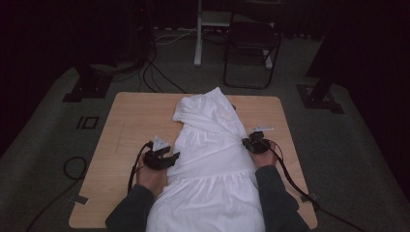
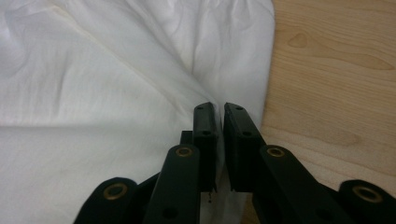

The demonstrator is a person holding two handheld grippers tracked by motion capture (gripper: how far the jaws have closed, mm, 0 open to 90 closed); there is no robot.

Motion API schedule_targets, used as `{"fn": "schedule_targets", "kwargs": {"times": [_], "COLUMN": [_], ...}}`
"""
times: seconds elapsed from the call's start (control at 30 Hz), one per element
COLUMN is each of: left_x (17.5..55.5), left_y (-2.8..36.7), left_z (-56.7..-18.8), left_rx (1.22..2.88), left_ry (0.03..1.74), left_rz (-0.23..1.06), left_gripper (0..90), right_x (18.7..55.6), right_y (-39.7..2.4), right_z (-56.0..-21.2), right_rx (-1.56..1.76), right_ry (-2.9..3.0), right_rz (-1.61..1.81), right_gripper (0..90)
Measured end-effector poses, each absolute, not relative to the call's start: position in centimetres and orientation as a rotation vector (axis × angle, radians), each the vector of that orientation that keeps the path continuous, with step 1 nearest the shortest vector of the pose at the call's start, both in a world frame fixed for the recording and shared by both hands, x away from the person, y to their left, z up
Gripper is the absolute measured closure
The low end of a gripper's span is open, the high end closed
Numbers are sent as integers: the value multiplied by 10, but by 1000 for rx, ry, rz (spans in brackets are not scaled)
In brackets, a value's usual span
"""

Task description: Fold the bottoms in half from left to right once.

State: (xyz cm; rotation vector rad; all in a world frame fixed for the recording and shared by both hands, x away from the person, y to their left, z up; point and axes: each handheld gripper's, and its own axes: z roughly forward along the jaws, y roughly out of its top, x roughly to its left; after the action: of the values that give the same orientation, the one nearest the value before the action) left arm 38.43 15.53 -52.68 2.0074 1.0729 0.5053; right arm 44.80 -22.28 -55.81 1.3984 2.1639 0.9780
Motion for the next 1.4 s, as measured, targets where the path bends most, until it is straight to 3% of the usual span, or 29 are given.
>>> {"fn": "schedule_targets", "kwargs": {"times": [0.17, 0.23, 0.3, 0.37, 0.43, 1.03, 1.07, 1.2, 1.4], "left_x": [410, 439, 438, 433, 425, 339, 339, 343, 344], "left_y": [142, 133, 136, 140, 141, 175, 174, 174, 174], "left_z": [-528, -549, -554, -554, -554, -556, -555, -557, -553], "left_rx": [2039, 2081, 2070, 2074, 2096, 2122, 2121, 2093, 2017], "left_ry": [1099, 1206, 1193, 1182, 1156, 1119, 1115, 1125, 1141], "left_rz": [520, 527, 507, 503, 523, 453, 456, 444, 494], "left_gripper": [473, 487, 585, 769, 846, 863, 860, 850, 667], "right_x": [448, 448, 447, 446, 442, 353, 351, 354, 376], "right_y": [-226, -227, -227, -227, -228, -227, -227, -224, -191], "right_z": [-559, -561, -561, -561, -562, -561, -560, -549, -525], "right_rx": [1404, 1406, 1405, 1408, 1414, 1250, 1258, 1224, 1118], "right_ry": [2164, 2155, 2151, 2150, 2155, 2338, 2353, 2326, 2320], "right_rz": [1004, 1029, 1035, 1043, 1053, 1037, 1022, 1016, 1158], "right_gripper": [828, 828, 827, 828, 828, 863, 846, 582, 465]}}
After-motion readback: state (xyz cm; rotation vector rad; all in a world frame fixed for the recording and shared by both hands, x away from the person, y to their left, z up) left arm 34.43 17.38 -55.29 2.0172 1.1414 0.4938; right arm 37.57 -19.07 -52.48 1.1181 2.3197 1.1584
